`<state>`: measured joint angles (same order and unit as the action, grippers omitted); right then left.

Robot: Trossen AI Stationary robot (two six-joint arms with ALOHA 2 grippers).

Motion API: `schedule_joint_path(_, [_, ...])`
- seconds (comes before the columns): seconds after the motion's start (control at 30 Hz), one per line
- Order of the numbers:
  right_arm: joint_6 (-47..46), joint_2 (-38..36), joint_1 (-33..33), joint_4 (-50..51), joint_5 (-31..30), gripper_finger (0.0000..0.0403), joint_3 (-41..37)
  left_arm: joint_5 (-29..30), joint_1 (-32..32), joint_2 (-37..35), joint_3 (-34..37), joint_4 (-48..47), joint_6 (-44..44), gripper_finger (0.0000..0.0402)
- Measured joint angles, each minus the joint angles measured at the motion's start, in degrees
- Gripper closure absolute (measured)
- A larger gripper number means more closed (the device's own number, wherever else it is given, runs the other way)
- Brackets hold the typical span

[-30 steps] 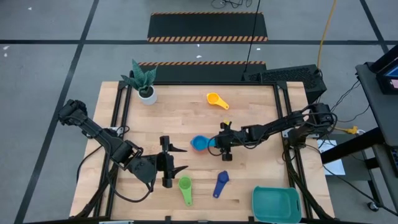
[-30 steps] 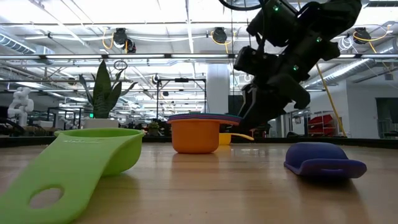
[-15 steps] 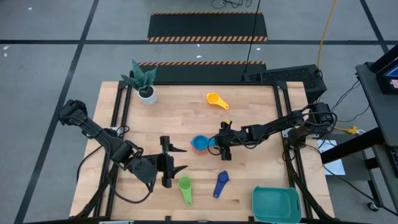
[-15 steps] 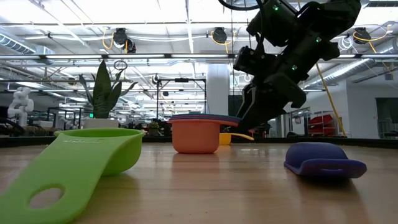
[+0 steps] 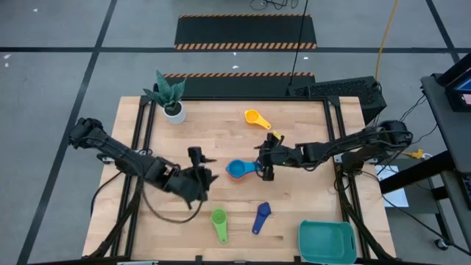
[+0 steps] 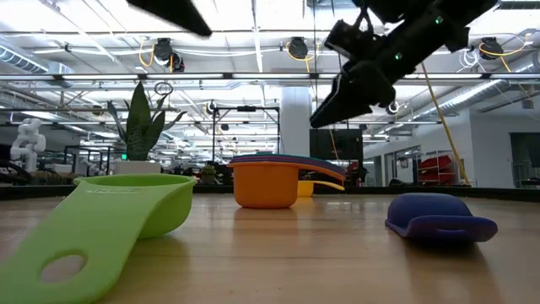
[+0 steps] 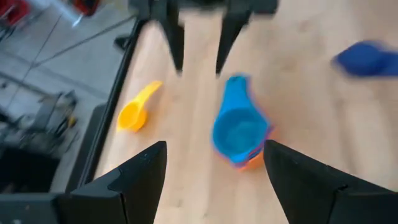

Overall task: Nest measuring cups in basket
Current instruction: Stack the yellow measuring cup on top of the light blue measuring cup

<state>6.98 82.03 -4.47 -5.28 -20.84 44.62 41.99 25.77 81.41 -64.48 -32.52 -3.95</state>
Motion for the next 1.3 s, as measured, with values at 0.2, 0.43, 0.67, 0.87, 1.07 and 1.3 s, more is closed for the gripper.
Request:
schedule_joint_path(0.2, [3.67, -2.11, 7.4, -1.01, -3.62, 0.0149, 0.0, -1.9, -7.3, -0.27, 3.05, 3.31, 3.53, 0.0131])
schedule_joint_path(0.43, [-0.88, 0.54, 19.92, -0.04, 3.1, 0.0149, 0.0, -10.86, -13.48, -0.27, 3.08, 6.74, 10.45, 0.0131])
schedule_joint_path(0.67, [-2.07, 4.74, 27.8, -0.33, 9.42, 0.0141, 0.0, -11.68, -19.29, -0.27, 6.42, 8.95, 13.84, 0.0131])
schedule_joint_path(0.87, [-2.47, 7.72, 31.27, -0.47, 12.22, 0.0117, 0.0, -14.43, -25.05, -0.27, 10.87, 13.51, 13.97, 0.0131])
schedule_joint_path(1.07, [-3.1, 11.4, 33.02, -1.34, 13.97, 0.0104, 0.0, -17.09, -27.21, -0.27, 11.19, 15.25, 13.74, 0.0131])
schedule_joint_path(1.3, [-2.7, 16.44, 33.36, -6.64, 13.4, 0.0104, 0.0, -19.94, -27.1, -0.27, 11.19, 16.21, 14.08, 0.0131])
